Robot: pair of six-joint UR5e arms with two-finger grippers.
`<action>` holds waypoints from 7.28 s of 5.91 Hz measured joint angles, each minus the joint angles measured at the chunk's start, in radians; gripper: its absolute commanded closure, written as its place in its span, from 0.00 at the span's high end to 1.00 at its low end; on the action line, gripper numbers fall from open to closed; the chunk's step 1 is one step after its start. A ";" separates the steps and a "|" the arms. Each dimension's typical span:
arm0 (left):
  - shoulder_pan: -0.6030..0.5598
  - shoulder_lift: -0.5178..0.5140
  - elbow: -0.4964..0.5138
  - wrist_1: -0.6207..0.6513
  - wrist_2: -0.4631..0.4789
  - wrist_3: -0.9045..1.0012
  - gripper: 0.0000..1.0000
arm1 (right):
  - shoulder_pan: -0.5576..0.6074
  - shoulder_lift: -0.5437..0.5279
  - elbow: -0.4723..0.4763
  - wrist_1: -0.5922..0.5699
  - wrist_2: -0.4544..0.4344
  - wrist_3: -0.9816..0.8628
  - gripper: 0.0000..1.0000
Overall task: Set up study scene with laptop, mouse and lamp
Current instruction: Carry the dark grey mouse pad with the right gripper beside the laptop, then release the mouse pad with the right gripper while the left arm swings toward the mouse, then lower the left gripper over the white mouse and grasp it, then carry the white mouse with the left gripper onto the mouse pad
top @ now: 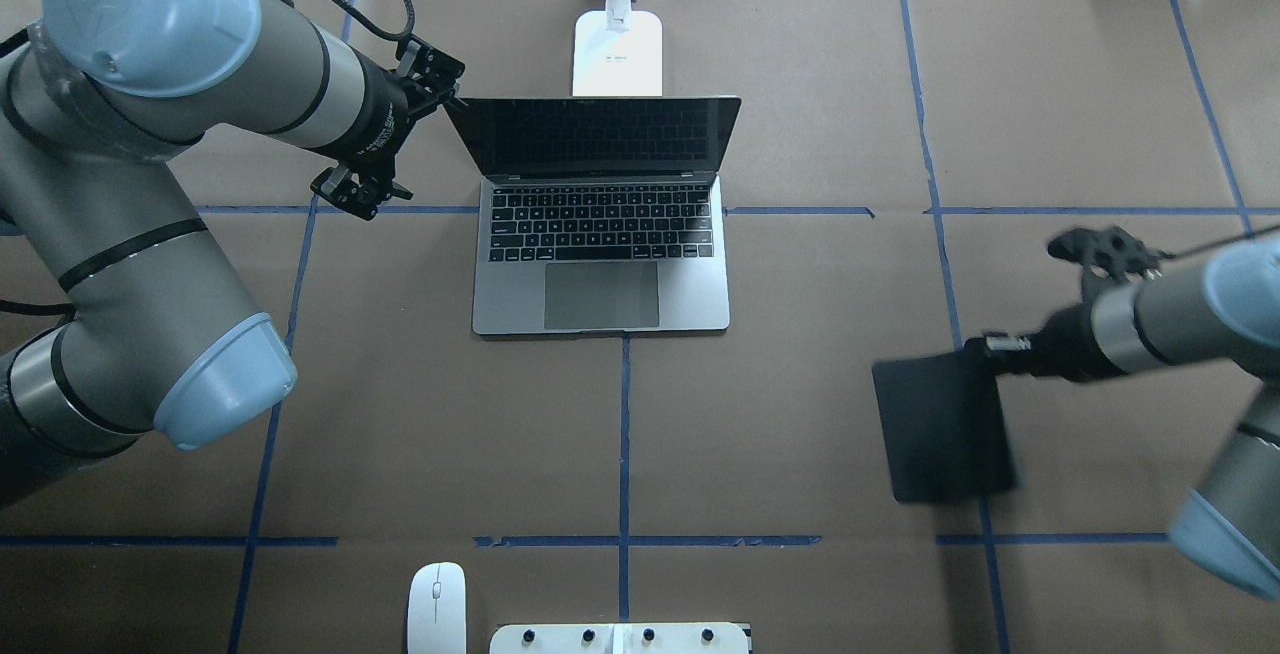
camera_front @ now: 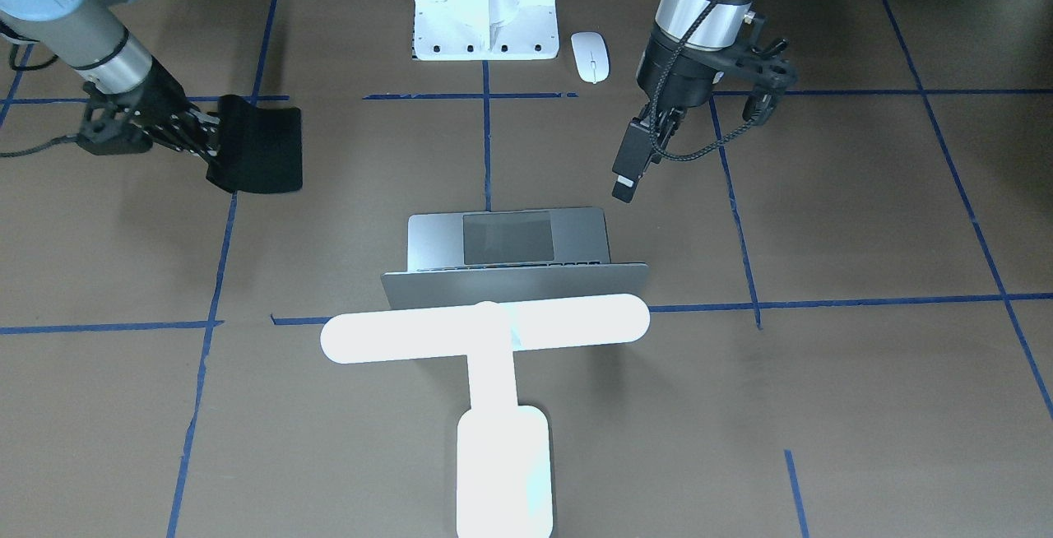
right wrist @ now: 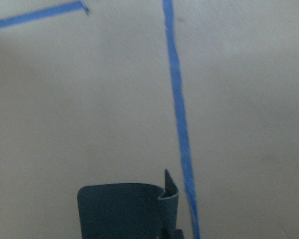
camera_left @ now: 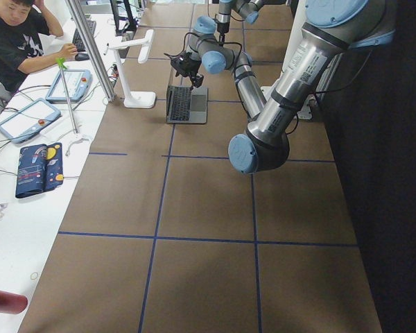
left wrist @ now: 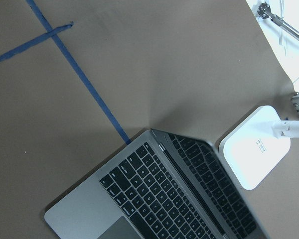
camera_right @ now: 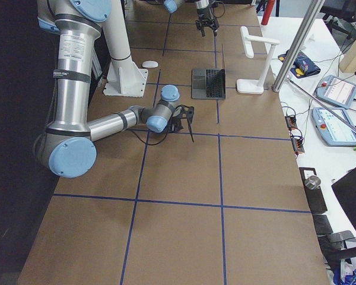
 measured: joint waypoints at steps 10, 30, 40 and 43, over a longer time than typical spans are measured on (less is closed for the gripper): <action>-0.005 0.023 -0.020 0.013 0.001 -0.009 1.00 | 0.258 0.678 -0.569 -0.450 0.076 -0.233 1.00; 0.687 0.302 -0.088 0.004 0.135 0.499 0.98 | 0.397 0.191 0.046 -0.556 0.229 -0.374 1.00; 0.618 0.297 -0.120 0.022 0.126 0.501 0.33 | 0.399 0.187 0.068 -0.563 0.246 -0.374 1.00; 0.495 0.149 -0.086 0.062 0.126 0.657 0.33 | 0.400 0.179 0.081 -0.564 0.255 -0.374 1.00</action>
